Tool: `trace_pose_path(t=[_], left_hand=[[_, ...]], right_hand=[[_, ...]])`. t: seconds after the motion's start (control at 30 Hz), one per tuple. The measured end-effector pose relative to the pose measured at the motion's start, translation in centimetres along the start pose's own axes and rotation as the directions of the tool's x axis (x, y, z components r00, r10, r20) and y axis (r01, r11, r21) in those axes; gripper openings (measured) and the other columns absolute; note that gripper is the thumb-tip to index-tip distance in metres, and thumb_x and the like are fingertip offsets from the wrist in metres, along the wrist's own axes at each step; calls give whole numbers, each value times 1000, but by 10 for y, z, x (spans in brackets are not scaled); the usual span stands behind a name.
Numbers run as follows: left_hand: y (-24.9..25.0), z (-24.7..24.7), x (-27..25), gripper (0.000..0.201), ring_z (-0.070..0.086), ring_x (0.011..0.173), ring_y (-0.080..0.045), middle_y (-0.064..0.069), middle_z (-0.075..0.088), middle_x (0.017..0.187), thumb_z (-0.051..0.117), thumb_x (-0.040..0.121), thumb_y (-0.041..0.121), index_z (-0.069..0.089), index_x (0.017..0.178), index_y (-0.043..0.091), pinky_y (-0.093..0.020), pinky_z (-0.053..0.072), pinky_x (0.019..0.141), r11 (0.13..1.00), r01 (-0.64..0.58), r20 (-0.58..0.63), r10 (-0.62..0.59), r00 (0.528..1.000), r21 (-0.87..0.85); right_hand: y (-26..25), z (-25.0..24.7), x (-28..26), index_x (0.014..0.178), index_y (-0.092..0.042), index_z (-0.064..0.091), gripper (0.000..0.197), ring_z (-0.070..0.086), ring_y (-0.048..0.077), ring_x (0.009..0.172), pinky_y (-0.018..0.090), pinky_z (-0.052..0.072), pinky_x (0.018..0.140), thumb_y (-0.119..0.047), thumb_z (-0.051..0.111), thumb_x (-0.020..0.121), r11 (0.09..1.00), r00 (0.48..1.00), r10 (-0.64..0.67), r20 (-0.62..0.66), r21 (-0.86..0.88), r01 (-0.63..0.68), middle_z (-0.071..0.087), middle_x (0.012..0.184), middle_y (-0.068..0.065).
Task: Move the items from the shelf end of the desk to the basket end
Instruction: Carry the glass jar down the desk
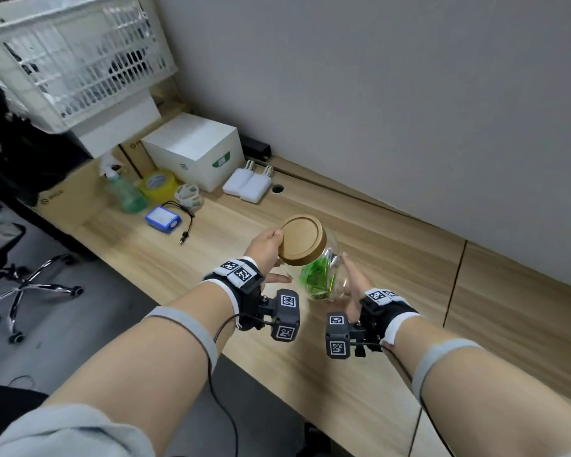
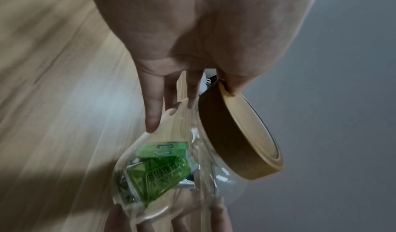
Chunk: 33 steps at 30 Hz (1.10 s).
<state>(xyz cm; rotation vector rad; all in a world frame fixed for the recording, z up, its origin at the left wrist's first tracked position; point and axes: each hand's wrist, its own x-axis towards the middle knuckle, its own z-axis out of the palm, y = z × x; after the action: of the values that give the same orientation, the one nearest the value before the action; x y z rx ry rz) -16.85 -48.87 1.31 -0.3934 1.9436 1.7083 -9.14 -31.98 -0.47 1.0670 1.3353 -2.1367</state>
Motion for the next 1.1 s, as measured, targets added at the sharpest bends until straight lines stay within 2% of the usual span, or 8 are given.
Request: trace_pose_path(t=[0.1,0.4,0.53,0.63,0.73,0.83,0.93,1.1], left_hand=[[8,-20,27,32,54,113,-35,-9,51,122,42,100,32,56,129,28,-60,58,73,1000,4,-19,-4,1000,11],[48,-71,117,32,47,126,-38,-14,46,141,45,101,18,52,133,19,-52,59,81,999,35,-17,-35,999,-12],[73,-90,153,42,58,104,-31,-20,52,140,45,98,2,47,139,9,-46,58,85,1000,-4,99,6,995,-26],[85,-98,177,42,54,116,-35,-17,48,142,54,95,3,49,136,15,-51,54,93,1000,-5,144,9,990,-27],[95,-100,198,52,51,123,-32,-11,43,145,57,95,7,43,144,19,-51,52,97,1000,-8,223,14,975,-27],[104,-96,216,54,60,102,-19,-6,49,138,52,96,1,41,147,17,-42,55,92,998,-29,311,46,949,-59],[114,-90,233,54,58,112,-27,-8,52,136,49,96,-2,41,146,16,-39,52,87,998,-11,364,32,931,-59],[132,-75,257,54,61,73,-23,-14,60,101,46,97,-3,41,147,17,-36,54,76,995,47,374,-12,927,-84]], right_hand=[[-14,35,27,145,-37,34,56,49,38,128,54,49,98,-61,42,95,1000,1000,25,7,15,-25,44,145,7],[-56,129,108,123,-8,51,63,58,36,120,52,42,108,-61,53,89,987,998,18,-64,162,-7,61,111,19],[-77,155,119,133,-16,44,67,56,40,116,52,55,89,-64,54,87,991,995,43,-85,128,-32,52,129,26],[-89,169,135,147,-32,32,70,58,42,115,45,61,69,-58,58,87,995,985,-13,-174,94,29,39,147,25],[-103,177,154,145,-36,31,70,58,44,113,50,60,76,-44,68,86,981,973,-113,-201,135,142,33,150,23],[-117,182,169,146,-38,29,80,60,46,109,55,57,85,-37,75,80,965,951,-190,-242,132,227,35,152,16],[-130,180,187,149,-37,26,88,61,45,107,53,54,92,-33,78,78,945,933,-233,-274,163,284,35,152,17],[-151,170,211,148,-27,31,84,58,37,114,50,49,100,-31,75,77,938,916,-267,-298,138,318,43,146,14]])
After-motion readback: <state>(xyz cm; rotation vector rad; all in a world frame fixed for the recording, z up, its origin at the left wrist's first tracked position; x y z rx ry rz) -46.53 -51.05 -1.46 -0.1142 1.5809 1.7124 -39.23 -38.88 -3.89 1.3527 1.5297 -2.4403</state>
